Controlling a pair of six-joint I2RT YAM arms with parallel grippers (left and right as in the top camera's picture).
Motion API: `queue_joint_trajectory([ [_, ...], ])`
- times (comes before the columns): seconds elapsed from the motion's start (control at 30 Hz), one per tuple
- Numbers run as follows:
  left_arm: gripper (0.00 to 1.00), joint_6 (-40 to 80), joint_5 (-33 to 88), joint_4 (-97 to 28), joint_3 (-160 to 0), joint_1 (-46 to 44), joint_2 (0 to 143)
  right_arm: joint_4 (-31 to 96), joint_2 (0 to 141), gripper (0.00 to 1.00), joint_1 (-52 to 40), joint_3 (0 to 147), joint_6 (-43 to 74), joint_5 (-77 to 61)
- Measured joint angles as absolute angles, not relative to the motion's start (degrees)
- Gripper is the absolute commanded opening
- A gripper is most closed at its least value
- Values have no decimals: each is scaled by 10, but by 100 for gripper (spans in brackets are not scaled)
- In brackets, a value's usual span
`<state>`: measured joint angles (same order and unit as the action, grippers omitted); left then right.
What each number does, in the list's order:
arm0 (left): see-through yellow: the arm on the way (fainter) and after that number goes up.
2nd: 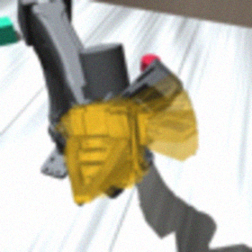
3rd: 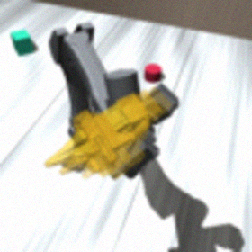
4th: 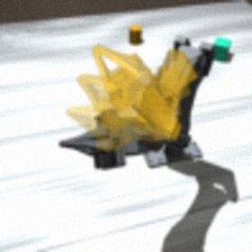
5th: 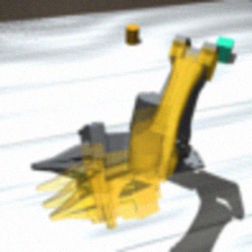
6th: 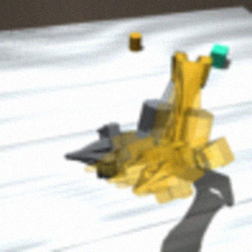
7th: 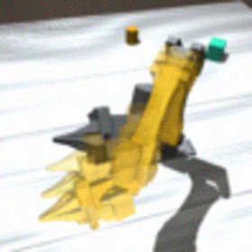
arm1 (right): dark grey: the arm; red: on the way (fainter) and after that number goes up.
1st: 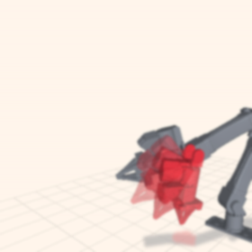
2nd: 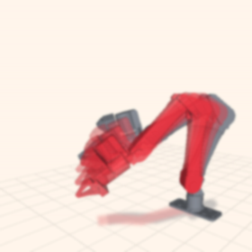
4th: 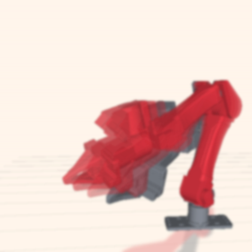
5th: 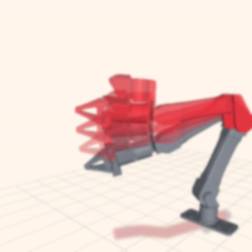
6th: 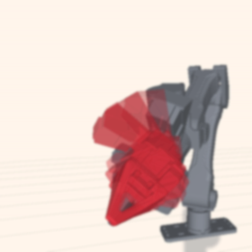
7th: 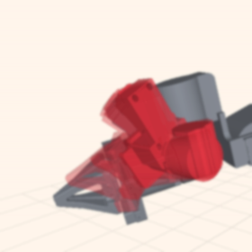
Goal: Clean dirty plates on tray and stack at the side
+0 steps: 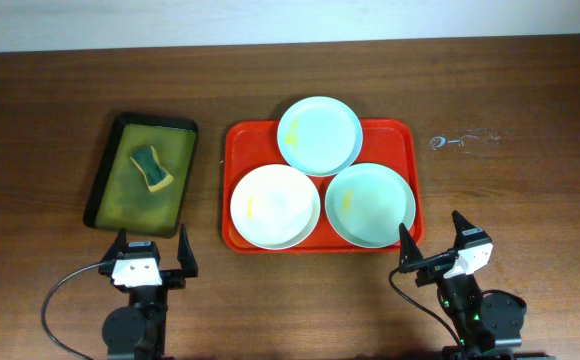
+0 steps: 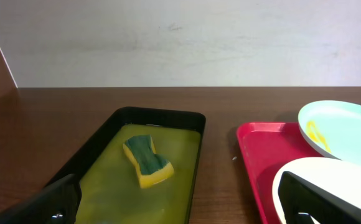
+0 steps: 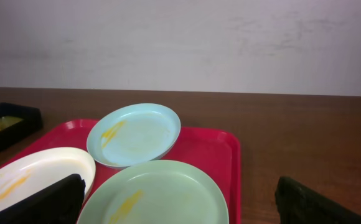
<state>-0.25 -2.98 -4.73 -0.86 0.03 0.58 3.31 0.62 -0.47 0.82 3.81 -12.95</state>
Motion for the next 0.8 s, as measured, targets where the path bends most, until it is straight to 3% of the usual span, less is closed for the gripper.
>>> queue_joint_trajectory([
  [0.1,99,10,2,-45,-9,1,6,33,6,98,-5,8,38,-130],
  [0.2,99,93,218,-18,-8,1,6,33,6,98,-5,8,39,-130],
  [0.27,100,134,335,65,-6,1,7,33,6,99,-5,8,39,-130],
  [0.3,99,147,357,109,-5,1,8,32,6,98,-5,8,38,-129],
  [0.33,99,163,381,242,-12,1,10,34,7,98,-5,8,38,-129],
  [0.4,100,172,374,290,-29,1,6,34,7,98,-5,8,39,-129],
  [0.43,99,172,346,254,-65,1,10,33,7,98,-5,8,38,-129],
  [0.53,99,99,245,-22,-258,1,91,33,8,98,-5,8,38,-129],
  [0.63,99,-1,184,-305,-532,1,298,34,9,98,-5,8,38,-129],
  [0.7,99,-34,172,-378,-637,0,417,33,9,99,-5,8,38,-129],
  [0.8,99,3,34,-504,-782,9,598,34,9,98,-5,8,39,-128],
])
